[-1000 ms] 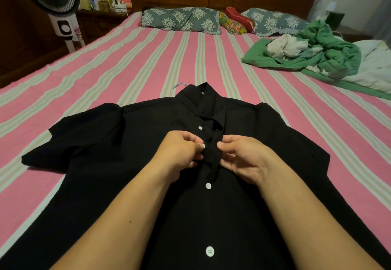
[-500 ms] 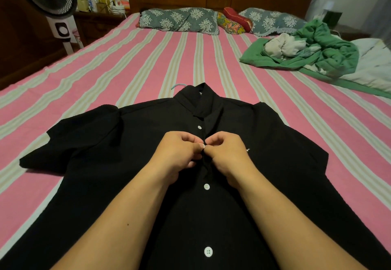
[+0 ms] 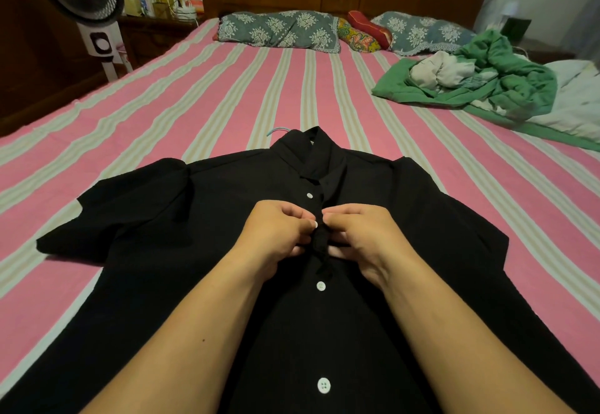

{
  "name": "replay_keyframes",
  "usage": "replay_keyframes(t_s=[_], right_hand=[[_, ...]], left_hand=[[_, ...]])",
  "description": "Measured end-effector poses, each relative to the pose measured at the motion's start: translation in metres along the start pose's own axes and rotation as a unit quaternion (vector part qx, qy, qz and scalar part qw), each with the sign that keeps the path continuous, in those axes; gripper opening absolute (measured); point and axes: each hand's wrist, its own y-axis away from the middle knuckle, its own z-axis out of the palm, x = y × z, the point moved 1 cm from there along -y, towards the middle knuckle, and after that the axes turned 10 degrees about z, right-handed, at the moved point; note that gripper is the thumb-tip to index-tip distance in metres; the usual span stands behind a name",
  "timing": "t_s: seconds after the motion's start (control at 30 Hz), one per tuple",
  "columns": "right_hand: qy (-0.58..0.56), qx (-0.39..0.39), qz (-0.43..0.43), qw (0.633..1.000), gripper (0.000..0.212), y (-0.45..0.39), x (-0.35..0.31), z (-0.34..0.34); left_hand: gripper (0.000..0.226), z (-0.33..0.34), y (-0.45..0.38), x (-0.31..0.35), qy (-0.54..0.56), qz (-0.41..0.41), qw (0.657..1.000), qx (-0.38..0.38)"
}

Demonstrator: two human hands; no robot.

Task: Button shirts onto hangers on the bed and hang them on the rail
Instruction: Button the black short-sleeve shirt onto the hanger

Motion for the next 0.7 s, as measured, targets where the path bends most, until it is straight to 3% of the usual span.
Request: replay_keyframes(t_s=[0.2, 0.37, 0.53, 0.7], right_hand=[[0.013, -0.027, -0.008, 1.0, 0.03, -0.001, 0.001, -0.003], [0.058, 0.004, -0.051, 0.997, 0.024, -0.006, 0.004, 0.002], [0.169, 0.081, -0.124, 0.974, 0.018, -0.01, 0.008, 0.005], [0.161, 0.059, -0.121, 0.978, 0.021, -0.01, 0.008, 0.003]], left_hand=[[0.008, 0.0, 0.0, -0.001, 0.009, 0.008, 1.0, 0.004], [0.013, 0.001, -0.001, -0.001, 0.02, 0.014, 1.0, 0.004], [0.021, 0.001, -0.001, 0.0, 0.034, 0.004, 0.998, -0.044], [0.01, -0.002, -0.003, -0.004, 0.033, 0.007, 0.999, -0.011]])
